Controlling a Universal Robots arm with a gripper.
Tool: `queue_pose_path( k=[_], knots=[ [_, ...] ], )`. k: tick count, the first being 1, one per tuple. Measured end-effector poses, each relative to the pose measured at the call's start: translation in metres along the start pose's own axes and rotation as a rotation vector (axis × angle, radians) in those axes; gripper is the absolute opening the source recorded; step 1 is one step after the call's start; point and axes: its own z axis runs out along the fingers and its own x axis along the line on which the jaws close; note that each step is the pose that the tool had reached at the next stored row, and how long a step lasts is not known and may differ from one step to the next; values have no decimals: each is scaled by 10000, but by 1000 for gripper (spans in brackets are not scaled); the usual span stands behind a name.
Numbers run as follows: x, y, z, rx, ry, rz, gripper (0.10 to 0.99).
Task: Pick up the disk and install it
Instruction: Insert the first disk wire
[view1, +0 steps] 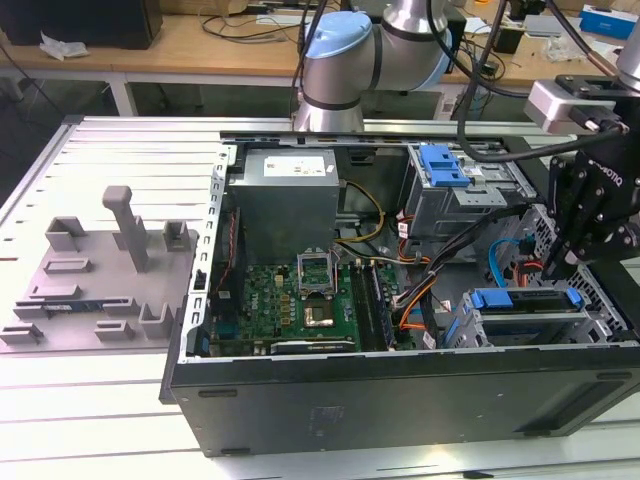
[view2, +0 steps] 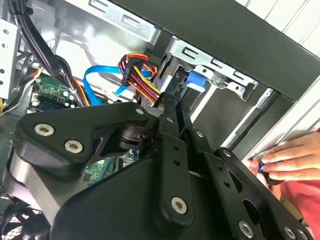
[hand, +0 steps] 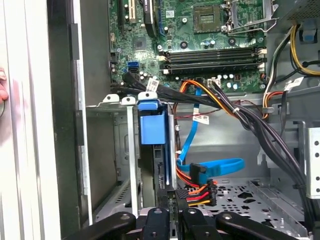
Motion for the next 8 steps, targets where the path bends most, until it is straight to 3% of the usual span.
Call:
queue_pose_path(
  k=[2,6,8],
  knots=[
    [23,-1,4,-1,-22,0,169],
    [67,3,27,-9,-302,1,169],
    [72,3,37,-10,-318,1,169]
  ],
)
